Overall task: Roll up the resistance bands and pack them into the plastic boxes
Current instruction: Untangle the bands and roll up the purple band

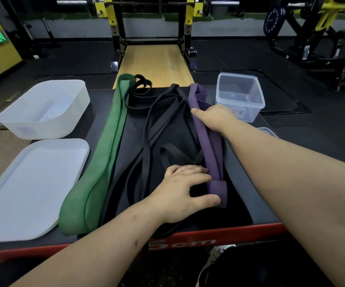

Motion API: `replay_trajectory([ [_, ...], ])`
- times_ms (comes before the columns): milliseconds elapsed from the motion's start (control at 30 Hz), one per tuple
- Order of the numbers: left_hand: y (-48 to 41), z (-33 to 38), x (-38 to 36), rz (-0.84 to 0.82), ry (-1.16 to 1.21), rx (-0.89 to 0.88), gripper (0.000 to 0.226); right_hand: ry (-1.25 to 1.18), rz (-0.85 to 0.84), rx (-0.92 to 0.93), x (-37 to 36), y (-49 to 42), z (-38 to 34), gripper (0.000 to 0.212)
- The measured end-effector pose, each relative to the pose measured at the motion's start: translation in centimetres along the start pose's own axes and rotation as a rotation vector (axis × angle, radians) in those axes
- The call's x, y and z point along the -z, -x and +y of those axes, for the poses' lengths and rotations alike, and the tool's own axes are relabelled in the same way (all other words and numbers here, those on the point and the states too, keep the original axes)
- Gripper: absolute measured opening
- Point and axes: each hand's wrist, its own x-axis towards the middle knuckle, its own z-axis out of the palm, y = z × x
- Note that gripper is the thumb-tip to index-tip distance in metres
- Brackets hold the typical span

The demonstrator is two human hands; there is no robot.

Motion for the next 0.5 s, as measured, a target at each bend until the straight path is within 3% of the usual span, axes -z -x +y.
replay_trajectory([
  [100,0.0,0.2,0.1,0.002,-0.003,-0.006,0.054,-0.014,-0.016,0.001,-0.4,-0.8,0.0,0.039],
  [167,0.0,0.3,0.1,0.003,-0.002,-0.011,0.053,-0.239,-0.019,-0.091,-0.1,-1.2,-0.1,0.029],
  [233,0.0,0.2,0.1,0.002,0.013,-0.007,0.054,-0.582,-0.028,-0.152,0.6,-0.8,-0.7,0.036],
  [367,0.0,0.0,0.0,0.007,0.023,0.004,0.056,-0.927,-0.036,-0.121,1.2,-0.2,-0.7,0.050],
  [433,0.0,0.0,0.0,0.007,0.016,0.003,0.056,-1.009,-0.040,-0.142,1.2,0.1,-0.2,0.036],
  [500,0.0,0.1,-0.1,0.005,0.002,-0.001,0.057,-0.938,-0.107,-0.137,0.8,0.5,0.1,0.013],
])
